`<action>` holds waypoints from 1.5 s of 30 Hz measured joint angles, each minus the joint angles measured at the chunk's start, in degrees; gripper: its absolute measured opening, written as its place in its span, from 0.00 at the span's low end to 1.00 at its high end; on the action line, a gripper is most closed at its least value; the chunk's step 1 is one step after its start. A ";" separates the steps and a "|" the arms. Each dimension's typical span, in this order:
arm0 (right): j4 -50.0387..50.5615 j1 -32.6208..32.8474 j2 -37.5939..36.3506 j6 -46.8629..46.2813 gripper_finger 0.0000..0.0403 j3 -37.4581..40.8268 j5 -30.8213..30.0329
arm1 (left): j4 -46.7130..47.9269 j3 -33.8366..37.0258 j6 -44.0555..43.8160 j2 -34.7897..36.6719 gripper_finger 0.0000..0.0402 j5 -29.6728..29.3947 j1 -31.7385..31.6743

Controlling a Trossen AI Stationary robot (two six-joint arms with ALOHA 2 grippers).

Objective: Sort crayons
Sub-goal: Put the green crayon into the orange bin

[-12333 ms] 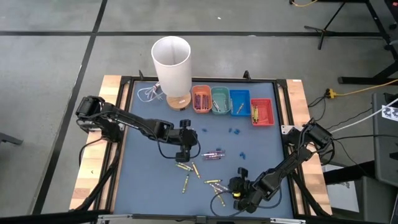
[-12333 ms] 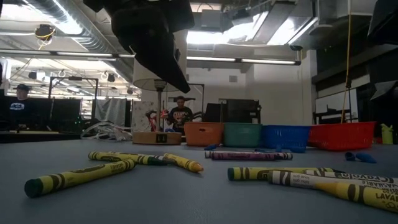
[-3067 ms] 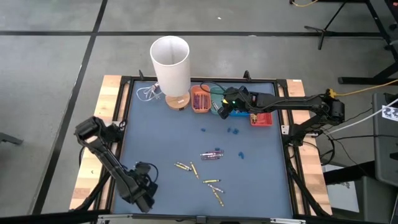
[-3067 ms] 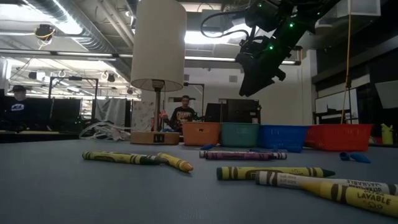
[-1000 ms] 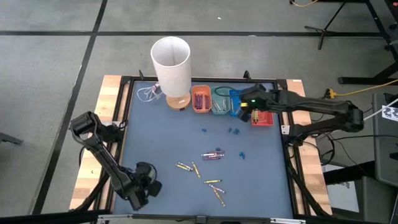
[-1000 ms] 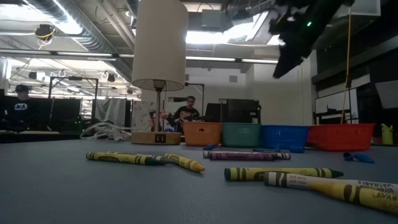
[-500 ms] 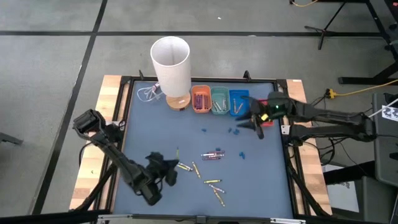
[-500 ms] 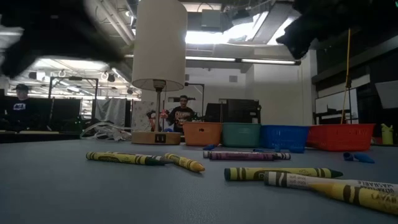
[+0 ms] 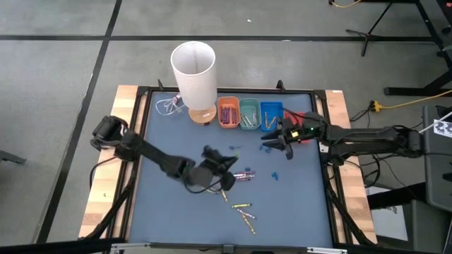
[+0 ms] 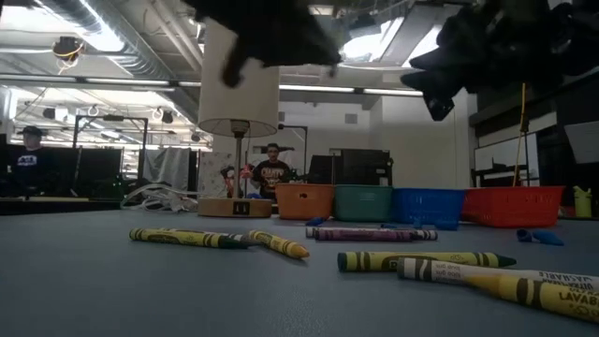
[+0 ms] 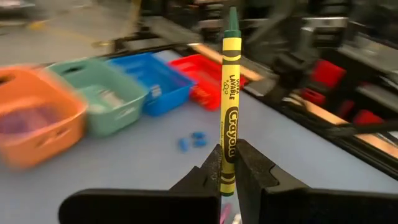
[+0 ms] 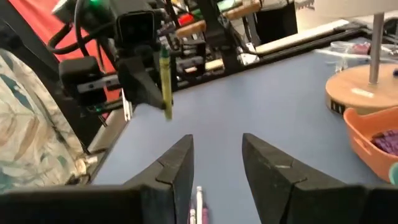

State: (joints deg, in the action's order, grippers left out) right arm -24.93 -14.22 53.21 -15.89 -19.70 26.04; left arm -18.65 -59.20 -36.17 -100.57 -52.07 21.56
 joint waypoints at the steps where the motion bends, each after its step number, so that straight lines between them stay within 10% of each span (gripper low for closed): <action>1: -1.39 0.00 0.66 -0.29 0.34 0.00 0.02 | -2.21 0.00 3.13 0.00 0.02 3.24 -1.28; 11: -22.34 4.75 8.93 -1.57 0.34 -0.02 -0.93 | -11.97 -0.02 14.53 0.02 0.02 20.07 -10.17; 18: -26.25 9.52 13.15 -0.16 0.34 -0.07 -13.20 | -14.72 -0.02 18.44 0.02 0.02 24.95 -12.12; 45: -30.57 15.72 22.07 4.34 0.27 -6.71 -15.90 | -15.66 -0.02 20.36 0.04 0.02 26.31 -12.28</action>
State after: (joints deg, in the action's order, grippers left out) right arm -55.49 1.50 75.28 -11.55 -26.41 10.15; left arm -34.31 -59.22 -15.81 -100.53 -25.76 9.28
